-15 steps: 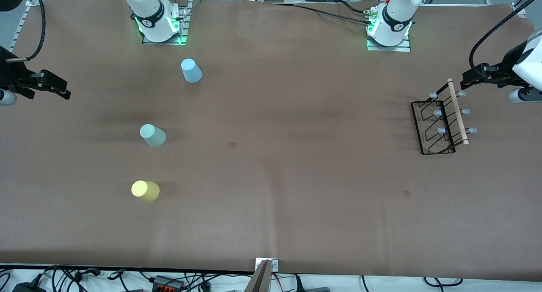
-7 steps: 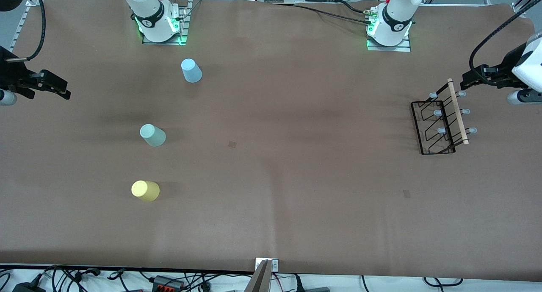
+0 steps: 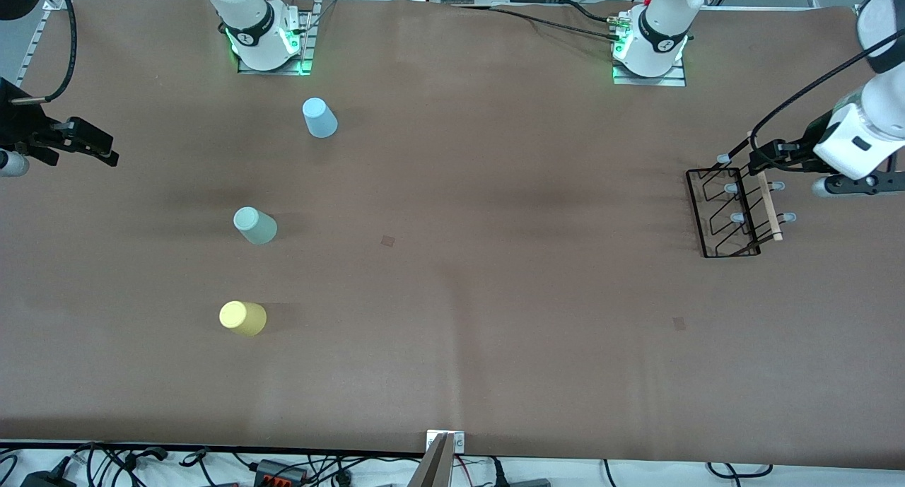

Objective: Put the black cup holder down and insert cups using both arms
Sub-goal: 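Move the right gripper toward the teal cup while the left gripper holds the rack, then lower the right gripper around the teal cup while the left gripper carries the rack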

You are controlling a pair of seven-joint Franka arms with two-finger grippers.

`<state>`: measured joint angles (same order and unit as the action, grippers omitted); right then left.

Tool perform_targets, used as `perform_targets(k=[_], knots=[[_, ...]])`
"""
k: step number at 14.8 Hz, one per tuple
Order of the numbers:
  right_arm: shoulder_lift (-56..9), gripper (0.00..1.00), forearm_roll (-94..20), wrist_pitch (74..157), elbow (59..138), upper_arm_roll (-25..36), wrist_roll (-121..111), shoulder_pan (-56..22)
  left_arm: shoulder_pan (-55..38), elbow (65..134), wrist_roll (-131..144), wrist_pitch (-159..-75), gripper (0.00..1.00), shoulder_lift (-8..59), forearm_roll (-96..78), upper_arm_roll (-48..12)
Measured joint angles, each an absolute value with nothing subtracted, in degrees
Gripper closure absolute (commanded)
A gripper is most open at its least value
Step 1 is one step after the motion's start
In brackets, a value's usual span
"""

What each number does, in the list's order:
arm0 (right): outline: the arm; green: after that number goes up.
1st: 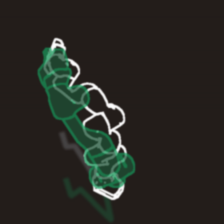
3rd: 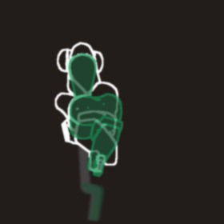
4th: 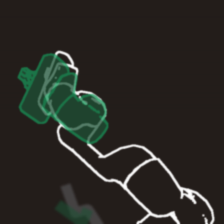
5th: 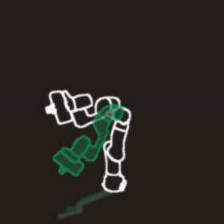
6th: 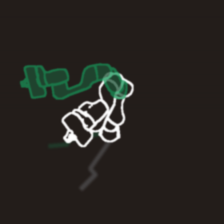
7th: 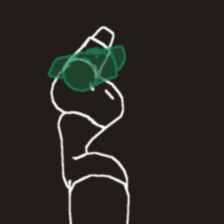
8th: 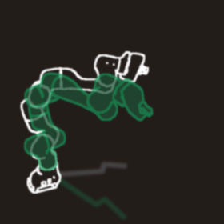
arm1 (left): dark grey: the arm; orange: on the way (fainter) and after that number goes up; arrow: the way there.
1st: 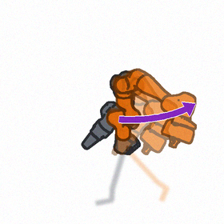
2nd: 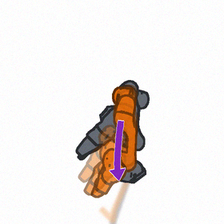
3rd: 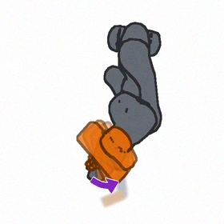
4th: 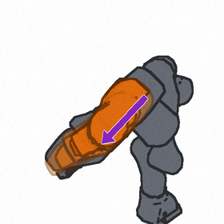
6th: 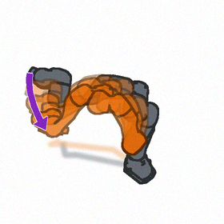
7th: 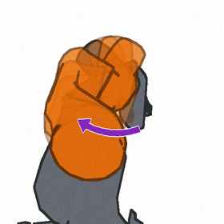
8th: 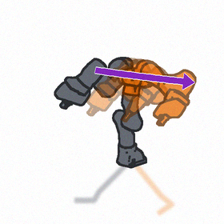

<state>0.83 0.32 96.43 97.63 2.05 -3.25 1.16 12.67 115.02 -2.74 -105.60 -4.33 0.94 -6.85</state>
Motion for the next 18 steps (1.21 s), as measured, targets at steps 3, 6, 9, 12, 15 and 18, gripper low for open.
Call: perform_targets(k=[3,6,9,12,15,18], knots=[[0.29,0.0,0.32,96.48,97.63,2.04,-3.25,1.16,16.71,122.57,-8.96,-113.48,0.0,-5.04,0.99,-6.81],[-0.36,0.0,0.32,96.49,97.67,2.04,-3.25,1.16,18.73,127.49,-12.08,-118.18,0.0,-5.02,0.99,-6.8],[-2.32,0.0,0.31,96.65,97.84,2.03,-3.25,1.16,19.77,131.14,-12.63,-121.54,0.0,-4.76,0.99,-6.82],[-5.4,0.0,0.3,98.4,98.02,1.65,-3.25,1.0,21.01,132.19,-13.82,-122.33,0.0,-3.61,0.99,-6.81],[-7.64,0.0,0.29,99.15,98.05,1.45,-3.25,0.48,21.23,132.22,-14.0,-122.7,0.06,-1.95,1.0,-6.82],[-8.9,0.0,0.28,100.17,98.05,1.4,-3.25,0.0,21.33,132.24,-14.02,-122.75,0.25,-0.64,1.0,-6.82]])
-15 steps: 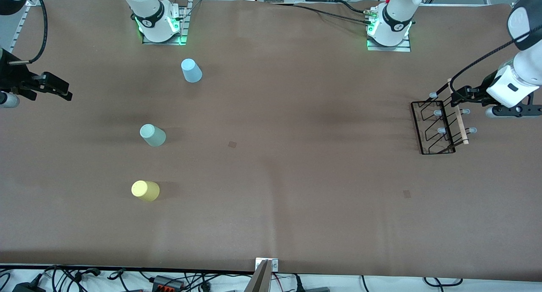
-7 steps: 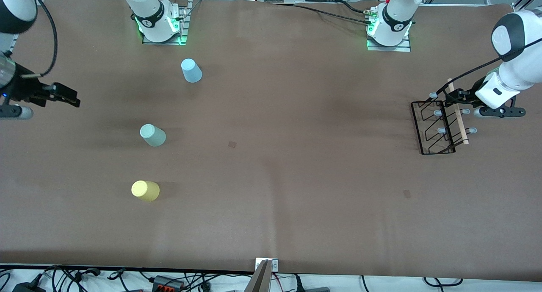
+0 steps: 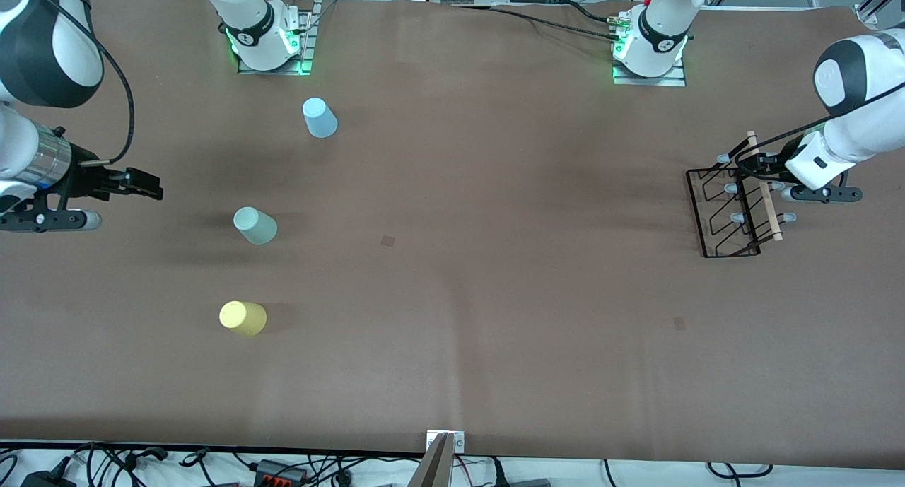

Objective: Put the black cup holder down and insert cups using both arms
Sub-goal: 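Lower the right gripper around the teal cup while the left gripper carries the rack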

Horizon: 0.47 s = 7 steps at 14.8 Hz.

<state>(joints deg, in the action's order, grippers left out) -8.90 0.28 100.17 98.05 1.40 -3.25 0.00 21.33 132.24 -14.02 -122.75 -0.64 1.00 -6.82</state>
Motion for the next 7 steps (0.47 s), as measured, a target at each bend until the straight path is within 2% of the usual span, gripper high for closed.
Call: perform_targets(k=[1,5,7], knots=[[-9.4,0.0,0.28,100.8,98.05,1.39,-3.25,-0.08,21.41,132.24,-14.02,-122.8,0.33,-0.27,1.0,-6.82],[-10.74,0.0,0.28,102.09,98.05,1.34,-3.25,-1.0,21.52,132.24,-14.06,-122.91,0.52,0.26,1.0,-6.82],[-10.78,0.0,0.28,102.09,98.05,1.33,-3.25,-1.59,21.57,132.24,-14.1,-122.91,0.7,0.37,1.0,-6.82]])
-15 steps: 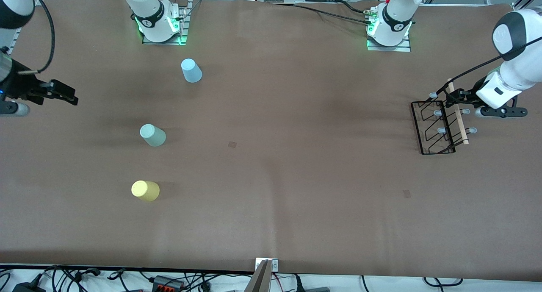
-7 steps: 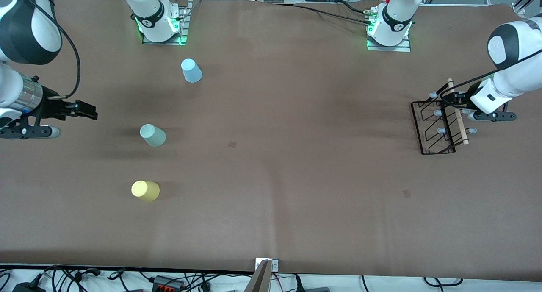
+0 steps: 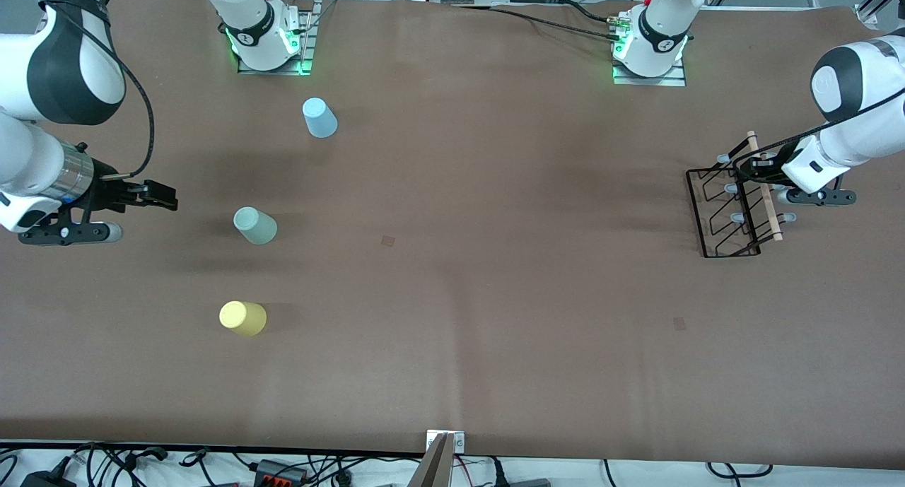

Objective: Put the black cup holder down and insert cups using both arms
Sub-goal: 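Lower the right gripper around the teal cup while the left gripper carries the rack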

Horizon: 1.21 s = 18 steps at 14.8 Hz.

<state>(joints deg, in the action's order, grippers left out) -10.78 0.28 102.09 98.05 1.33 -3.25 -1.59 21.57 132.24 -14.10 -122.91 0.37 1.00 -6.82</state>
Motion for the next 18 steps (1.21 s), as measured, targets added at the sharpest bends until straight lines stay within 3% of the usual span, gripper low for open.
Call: perform_targets(k=[8,14,18], knots=[[-11.87,0.0,0.28,102.11,98.2,1.32,-3.25,-1.85,24.91,132.2,-19.39,-122.99,0.98,0.72,0.98,-6.83],[-15.73,0.0,0.28,102.65,98.3,1.29,-3.25,-3.21,24.97,131.87,-19.39,-122.54,0.99,0.74,0.86,-7.03],[-18.43,0.0,0.28,103.41,98.31,1.25,-3.25,-4.24,24.61,126.49,-17.95,-114.25,0.99,0.84,0.05,-9.38]])
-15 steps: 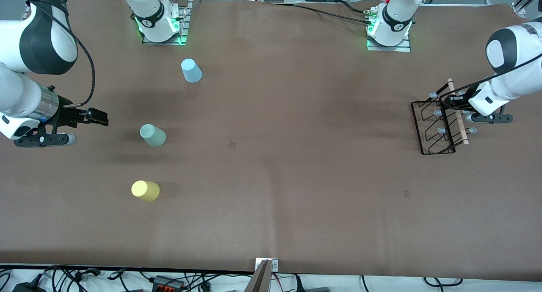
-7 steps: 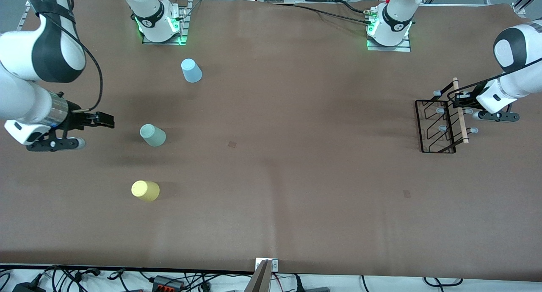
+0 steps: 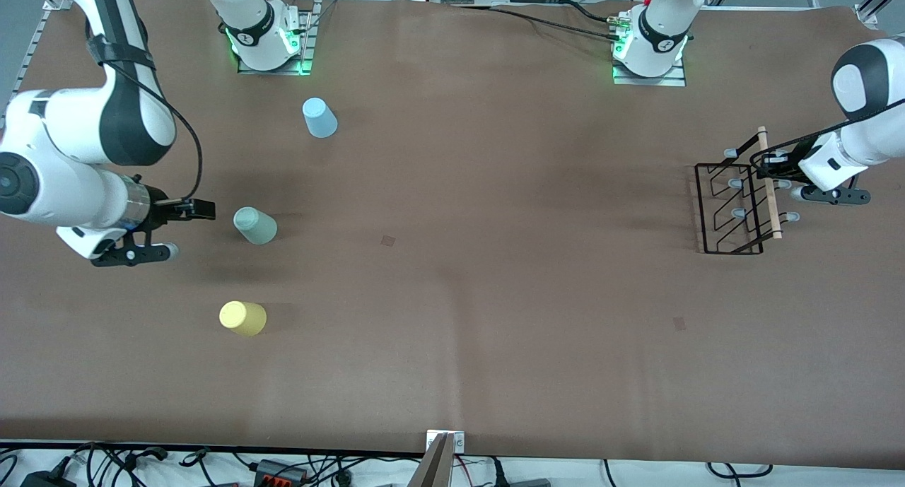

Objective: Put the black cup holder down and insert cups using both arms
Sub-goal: 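Lower the right gripper around the teal cup while the left gripper carries the rack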

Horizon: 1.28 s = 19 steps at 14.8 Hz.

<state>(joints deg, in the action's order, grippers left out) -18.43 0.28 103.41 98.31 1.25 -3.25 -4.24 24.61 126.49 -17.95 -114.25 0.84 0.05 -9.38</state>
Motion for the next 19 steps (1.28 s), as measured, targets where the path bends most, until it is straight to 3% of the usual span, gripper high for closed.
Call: perform_targets(k=[4,11,19], knots=[[-19.06,0.0,0.27,105.2,98.44,1.19,-3.25,-6.58,23.8,118.4,-11.39,-104.04,1.0,0.83,-0.04,-16.2],[-22.02,0.0,0.27,110.55,103.72,1.3,-2.92,-7.0,23.25,111.65,-3.55,-97.95,1.0,1.33,-2.74,-29.05],[-24.62,0.0,-0.14,117.02,107.74,1.23,-0.07,-7.83,20.9,100.75,15.56,-94.32,1.0,13.76,-3.5,-42.56]])
